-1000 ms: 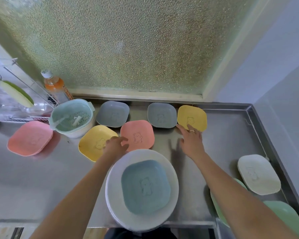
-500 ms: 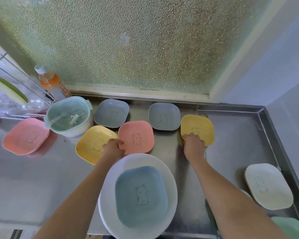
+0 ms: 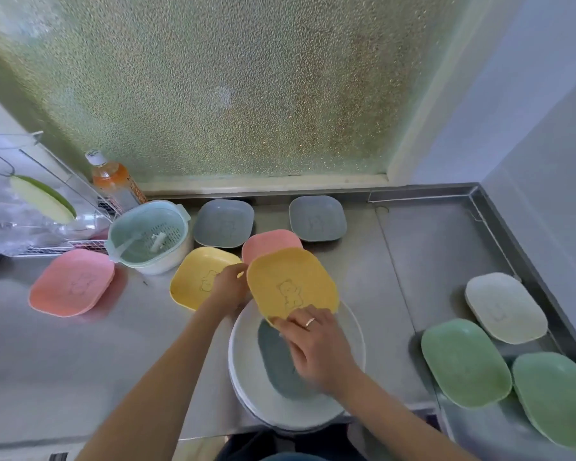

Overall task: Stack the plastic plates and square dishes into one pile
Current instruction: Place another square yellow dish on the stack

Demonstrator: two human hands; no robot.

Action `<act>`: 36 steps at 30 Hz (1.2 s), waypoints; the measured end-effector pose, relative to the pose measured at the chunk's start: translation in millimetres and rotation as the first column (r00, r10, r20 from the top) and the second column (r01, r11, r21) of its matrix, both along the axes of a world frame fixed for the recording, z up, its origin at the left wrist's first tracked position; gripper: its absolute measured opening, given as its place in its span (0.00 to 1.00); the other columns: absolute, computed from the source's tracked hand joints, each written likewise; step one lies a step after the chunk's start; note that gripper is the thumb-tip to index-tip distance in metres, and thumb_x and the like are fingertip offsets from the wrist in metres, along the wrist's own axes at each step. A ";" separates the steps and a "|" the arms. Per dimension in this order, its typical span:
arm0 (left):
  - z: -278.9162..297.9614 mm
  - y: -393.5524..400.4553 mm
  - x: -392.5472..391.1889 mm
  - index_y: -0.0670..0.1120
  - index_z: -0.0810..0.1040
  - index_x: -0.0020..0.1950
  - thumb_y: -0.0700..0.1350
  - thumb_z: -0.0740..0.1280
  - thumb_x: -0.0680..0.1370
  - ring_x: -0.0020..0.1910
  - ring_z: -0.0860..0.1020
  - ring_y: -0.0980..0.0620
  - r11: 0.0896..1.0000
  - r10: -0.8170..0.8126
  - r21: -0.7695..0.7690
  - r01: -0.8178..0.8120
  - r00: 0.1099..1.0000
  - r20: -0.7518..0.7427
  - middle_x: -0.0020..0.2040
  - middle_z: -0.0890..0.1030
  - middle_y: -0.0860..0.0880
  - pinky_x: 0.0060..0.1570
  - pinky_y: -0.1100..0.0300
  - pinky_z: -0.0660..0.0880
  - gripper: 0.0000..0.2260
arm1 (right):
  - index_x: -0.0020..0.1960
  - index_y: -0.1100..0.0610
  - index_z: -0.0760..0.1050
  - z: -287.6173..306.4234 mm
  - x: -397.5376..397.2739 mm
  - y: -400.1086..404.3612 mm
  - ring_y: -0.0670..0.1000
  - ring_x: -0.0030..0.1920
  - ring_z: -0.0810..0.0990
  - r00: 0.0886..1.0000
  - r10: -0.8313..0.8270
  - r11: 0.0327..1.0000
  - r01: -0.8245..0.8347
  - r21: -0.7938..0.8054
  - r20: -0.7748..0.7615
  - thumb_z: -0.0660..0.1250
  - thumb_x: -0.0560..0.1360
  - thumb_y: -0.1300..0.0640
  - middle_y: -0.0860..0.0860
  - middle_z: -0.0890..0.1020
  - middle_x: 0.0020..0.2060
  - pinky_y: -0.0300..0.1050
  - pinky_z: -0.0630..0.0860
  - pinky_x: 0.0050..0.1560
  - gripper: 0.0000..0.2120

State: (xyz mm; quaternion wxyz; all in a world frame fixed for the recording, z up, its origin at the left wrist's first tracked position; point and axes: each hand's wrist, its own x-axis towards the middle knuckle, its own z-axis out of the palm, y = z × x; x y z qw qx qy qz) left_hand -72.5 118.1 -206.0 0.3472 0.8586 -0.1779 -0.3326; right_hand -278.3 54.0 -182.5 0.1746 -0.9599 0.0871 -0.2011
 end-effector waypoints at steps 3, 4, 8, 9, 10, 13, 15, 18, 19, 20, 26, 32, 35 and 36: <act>12.6 6.2 0.7 0.47 0.80 0.53 0.49 0.58 0.79 0.49 0.76 0.48 0.986 0.028 -0.162 -0.042 0.996 -0.085 0.50 0.81 0.50 0.50 0.56 0.68 0.12 | 0.55 0.52 0.81 -7.6 -20.6 38.6 0.52 0.39 0.76 0.998 0.058 0.996 -0.061 -0.069 -0.039 0.62 0.69 0.59 0.48 0.79 0.39 0.45 0.69 0.39 0.17; 15.6 6.7 -0.9 0.46 0.80 0.53 0.49 0.57 0.79 0.49 0.77 0.49 0.975 0.027 -0.213 -0.059 0.988 -0.150 0.51 0.81 0.50 0.50 0.56 0.69 0.14 | 0.54 0.52 0.81 -10.3 -26.4 46.8 0.52 0.38 0.76 0.997 0.056 0.994 -0.060 -0.087 -0.052 0.62 0.68 0.59 0.48 0.79 0.38 0.45 0.68 0.39 0.17; 19.2 3.4 -15.4 0.46 0.80 0.55 0.51 0.57 0.80 0.57 0.76 0.49 0.959 -0.169 -0.261 0.110 0.962 -0.216 0.57 0.81 0.48 0.58 0.55 0.73 0.15 | 0.52 0.51 0.82 -15.0 -42.6 63.0 0.52 0.37 0.78 0.996 -0.042 0.992 0.033 -0.120 -0.075 0.67 0.67 0.60 0.48 0.80 0.37 0.43 0.72 0.38 0.15; 18.0 1.5 -20.8 0.45 0.80 0.58 0.50 0.59 0.79 0.60 0.75 0.49 0.951 -0.224 -0.254 0.173 0.956 -0.187 0.60 0.80 0.47 0.63 0.54 0.70 0.15 | 0.52 0.51 0.82 -15.1 -46.4 64.3 0.52 0.36 0.78 0.994 -0.078 0.991 0.069 -0.112 -0.078 0.70 0.66 0.61 0.49 0.80 0.37 0.43 0.73 0.38 0.15; 16.6 0.1 -25.9 0.45 0.79 0.61 0.49 0.59 0.80 0.62 0.73 0.49 0.939 -0.282 -0.246 0.241 0.948 -0.147 0.64 0.78 0.47 0.67 0.56 0.65 0.15 | 0.52 0.51 0.83 -15.1 -50.5 65.2 0.53 0.36 0.78 0.990 -0.112 0.990 0.103 -0.100 -0.083 0.72 0.65 0.60 0.49 0.81 0.37 0.43 0.75 0.38 0.16; 8.9 -0.7 -37.7 0.44 0.74 0.66 0.43 0.57 0.81 0.71 0.66 0.48 0.882 -0.435 -0.201 0.425 0.901 -0.003 0.71 0.70 0.46 0.70 0.58 0.57 0.15 | 0.52 0.50 0.82 -13.7 -61.4 67.5 0.52 0.38 0.78 0.974 -0.173 0.985 0.166 -0.055 -0.145 0.67 0.69 0.57 0.48 0.80 0.38 0.43 0.74 0.42 0.13; 3.4 2.7 -40.1 0.45 0.73 0.67 0.41 0.56 0.81 0.74 0.61 0.47 0.850 -0.502 -0.145 0.507 0.862 0.072 0.74 0.65 0.46 0.73 0.55 0.53 0.16 | 0.53 0.49 0.81 -12.2 -64.5 69.4 0.52 0.40 0.77 0.961 -0.178 0.984 0.181 -0.004 -0.211 0.64 0.71 0.55 0.48 0.80 0.39 0.42 0.67 0.45 0.13; -0.4 7.9 -42.5 0.45 0.74 0.66 0.40 0.55 0.81 0.75 0.58 0.46 0.818 -0.542 -0.108 0.565 0.820 0.181 0.76 0.62 0.45 0.75 0.52 0.51 0.16 | 0.53 0.49 0.80 -10.4 -62.7 67.7 0.53 0.44 0.77 0.934 -0.176 0.975 0.208 0.073 -0.312 0.63 0.71 0.54 0.49 0.80 0.42 0.43 0.65 0.47 0.13; -0.4 9.5 -43.2 0.45 0.74 0.66 0.40 0.55 0.81 0.76 0.57 0.46 0.817 -0.540 -0.114 0.566 0.819 0.194 0.76 0.61 0.44 0.74 0.52 0.51 0.16 | 0.53 0.49 0.80 -10.4 -61.2 65.9 0.54 0.46 0.76 0.924 -0.174 0.972 0.217 0.091 -0.340 0.62 0.70 0.53 0.49 0.80 0.43 0.45 0.67 0.48 0.14; -0.4 11.4 -43.8 0.45 0.74 0.66 0.40 0.54 0.81 0.76 0.56 0.46 0.816 -0.538 -0.122 0.565 0.819 0.197 0.76 0.61 0.44 0.74 0.52 0.51 0.16 | 0.54 0.49 0.80 -10.8 -59.8 63.9 0.53 0.47 0.76 0.916 -0.172 0.969 0.223 0.103 -0.361 0.61 0.70 0.51 0.49 0.79 0.44 0.46 0.68 0.50 0.15; -3.0 18.0 -41.7 0.45 0.74 0.65 0.40 0.55 0.81 0.74 0.61 0.47 0.858 -0.462 -0.185 0.480 0.877 0.134 0.74 0.65 0.46 0.73 0.55 0.55 0.15 | 0.52 0.48 0.80 -9.7 -53.2 47.1 0.47 0.49 0.74 0.934 -0.148 0.966 0.207 0.155 -0.326 0.57 0.72 0.46 0.46 0.80 0.45 0.41 0.62 0.54 0.16; -6.5 9.2 -22.3 0.47 0.76 0.62 0.41 0.57 0.80 0.61 0.75 0.45 0.957 -0.242 -0.132 0.259 0.961 0.134 0.63 0.79 0.46 0.55 0.60 0.67 0.14 | 0.44 0.50 0.79 4.9 -20.7 -14.9 0.44 0.39 0.74 0.888 -0.457 0.863 0.457 0.214 -0.051 0.57 0.76 0.50 0.43 0.80 0.38 0.44 0.64 0.50 0.12; -10.0 4.8 -6.4 0.44 0.76 0.60 0.42 0.59 0.78 0.47 0.76 0.48 1.000 -0.023 -0.010 0.025 0.985 0.170 0.57 0.81 0.44 0.47 0.59 0.69 0.13 | 0.51 0.49 0.77 1.1 3.2 -67.7 0.46 0.41 0.75 0.858 -0.480 0.827 0.512 0.233 -0.182 0.59 0.77 0.54 0.45 0.79 0.46 0.47 0.65 0.52 0.09; -11.1 4.9 -2.6 0.44 0.76 0.60 0.43 0.60 0.77 0.43 0.74 0.49 0.998 0.028 0.051 -0.038 0.985 0.172 0.55 0.81 0.44 0.43 0.59 0.68 0.13 | 0.55 0.49 0.76 -2.4 10.9 -84.8 0.48 0.44 0.76 0.850 -0.460 0.830 0.514 0.216 -0.257 0.60 0.77 0.56 0.47 0.79 0.50 0.48 0.66 0.53 0.10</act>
